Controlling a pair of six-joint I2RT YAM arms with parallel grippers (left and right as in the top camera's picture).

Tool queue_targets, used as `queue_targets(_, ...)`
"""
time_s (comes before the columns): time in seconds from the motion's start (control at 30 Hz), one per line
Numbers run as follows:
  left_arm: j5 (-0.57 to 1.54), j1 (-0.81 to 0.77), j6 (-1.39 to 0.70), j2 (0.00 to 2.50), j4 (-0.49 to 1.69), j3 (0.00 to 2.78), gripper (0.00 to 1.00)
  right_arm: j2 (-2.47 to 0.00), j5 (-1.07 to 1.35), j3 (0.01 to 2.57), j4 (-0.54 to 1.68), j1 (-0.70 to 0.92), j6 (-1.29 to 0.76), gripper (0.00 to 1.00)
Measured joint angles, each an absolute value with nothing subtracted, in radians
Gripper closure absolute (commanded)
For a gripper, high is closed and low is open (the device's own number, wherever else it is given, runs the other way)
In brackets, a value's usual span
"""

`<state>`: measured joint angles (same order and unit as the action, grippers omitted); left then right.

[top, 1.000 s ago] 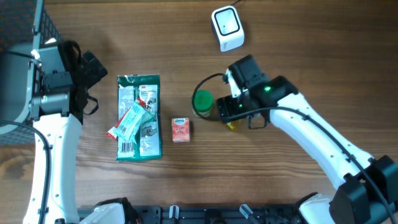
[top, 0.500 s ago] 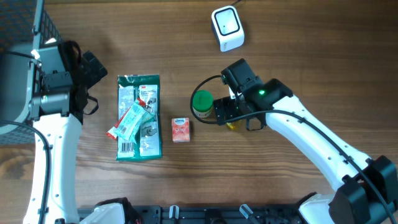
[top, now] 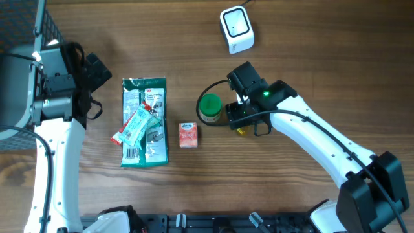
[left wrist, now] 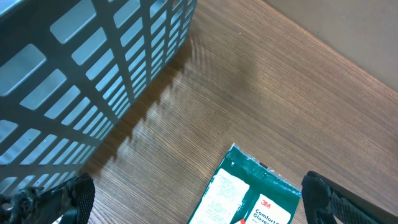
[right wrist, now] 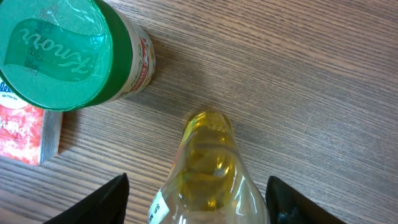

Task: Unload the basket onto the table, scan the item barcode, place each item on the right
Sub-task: 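Lower the right gripper around the Vim bottle neck and close, then lift the Vim bottle with the right gripper and tilt it sideways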

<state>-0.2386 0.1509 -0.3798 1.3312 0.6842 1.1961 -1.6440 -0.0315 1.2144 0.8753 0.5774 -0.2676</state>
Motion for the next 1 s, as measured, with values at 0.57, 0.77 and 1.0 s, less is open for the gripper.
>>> queue_targets(0.57,-0.239,0.151,-0.38,1.331,0.684,1.196,0.0,-1.644,-0.028,1.217,0.904,0.577,-0.303,0.65)
queue_targets(0.77,-0.239,0.151,-0.38,1.331,0.684,1.196,0.0,-1.602,0.046,1.274,0.998,0.519,-0.31,0.75)
queue_targets(1.0,-0.239,0.151,-0.38,1.331,0.684,1.196,0.0,-1.366,0.382,1.322,0.983,0.374,-0.31,0.92)
